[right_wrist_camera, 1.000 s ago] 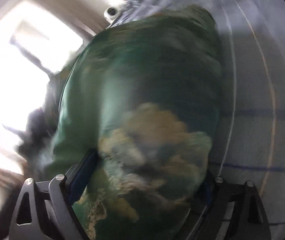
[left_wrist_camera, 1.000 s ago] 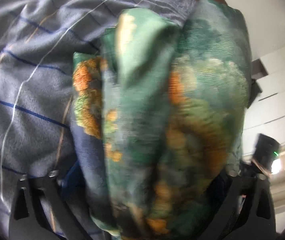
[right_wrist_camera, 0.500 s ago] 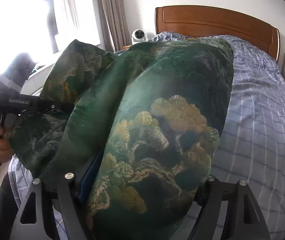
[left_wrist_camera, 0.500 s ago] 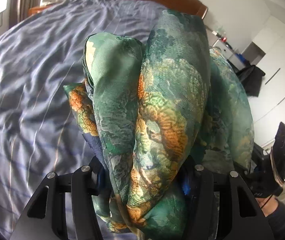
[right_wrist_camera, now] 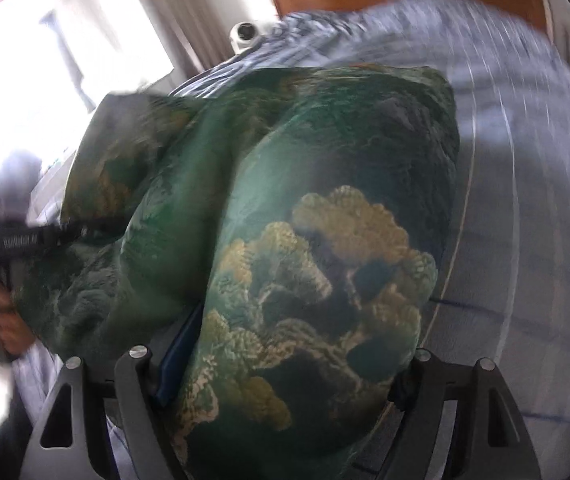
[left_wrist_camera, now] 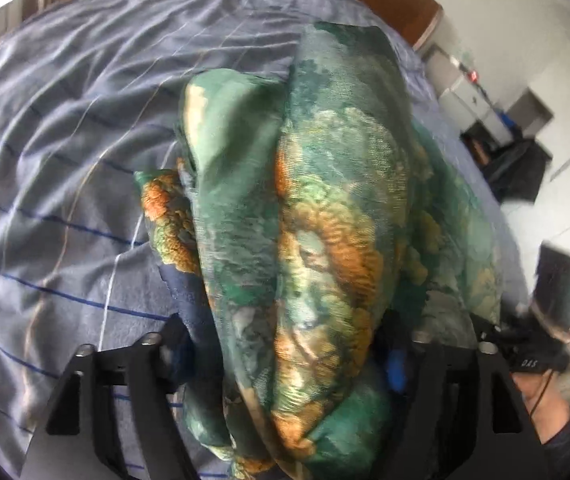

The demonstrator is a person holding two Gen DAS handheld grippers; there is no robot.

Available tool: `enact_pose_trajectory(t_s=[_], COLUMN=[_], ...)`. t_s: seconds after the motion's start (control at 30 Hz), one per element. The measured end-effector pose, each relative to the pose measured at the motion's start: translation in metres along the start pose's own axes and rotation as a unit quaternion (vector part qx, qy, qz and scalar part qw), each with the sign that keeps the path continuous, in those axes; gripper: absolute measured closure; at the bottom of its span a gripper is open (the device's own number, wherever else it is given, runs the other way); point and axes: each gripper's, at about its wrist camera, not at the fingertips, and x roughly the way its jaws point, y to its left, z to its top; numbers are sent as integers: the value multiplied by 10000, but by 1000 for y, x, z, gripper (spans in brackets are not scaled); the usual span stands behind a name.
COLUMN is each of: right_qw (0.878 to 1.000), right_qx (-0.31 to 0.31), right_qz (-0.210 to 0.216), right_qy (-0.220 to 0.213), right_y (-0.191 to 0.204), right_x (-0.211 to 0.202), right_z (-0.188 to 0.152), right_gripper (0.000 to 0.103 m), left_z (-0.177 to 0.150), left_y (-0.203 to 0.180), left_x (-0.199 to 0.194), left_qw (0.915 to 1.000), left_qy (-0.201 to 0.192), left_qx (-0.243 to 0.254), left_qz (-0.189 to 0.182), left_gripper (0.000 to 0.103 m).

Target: Fold large clothes

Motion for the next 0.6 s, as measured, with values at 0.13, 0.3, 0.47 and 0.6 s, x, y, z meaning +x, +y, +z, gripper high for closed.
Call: enact_pose_trajectory(t_s=[0.13,0.3,0.47,0.6], right_qw=[9973,9944,9941,9785], right_qx=[559,883,408,-255], right_qz=[421,348,-266,-1088], right_qy=[-228,-463,-965,-1733], right_y=[-15,-24,7,64], right_x=[-10,-46,-106,-176], right_z=[-8,-20,-39,-60], right_gripper=[14,12,11,11], left_z=[2,-18,-61,-87], left_y=[-10,-34,-61,-88], left_x=[-25,-90,-154,-176], left_qw=[9980,9742,9322,9124], left_qy=[-239,-1169,-2218,-2497], left_qx=[431,1328,1747,1946], left_qz=[383,1401,2263,2595], left_gripper=[9,2,0,0])
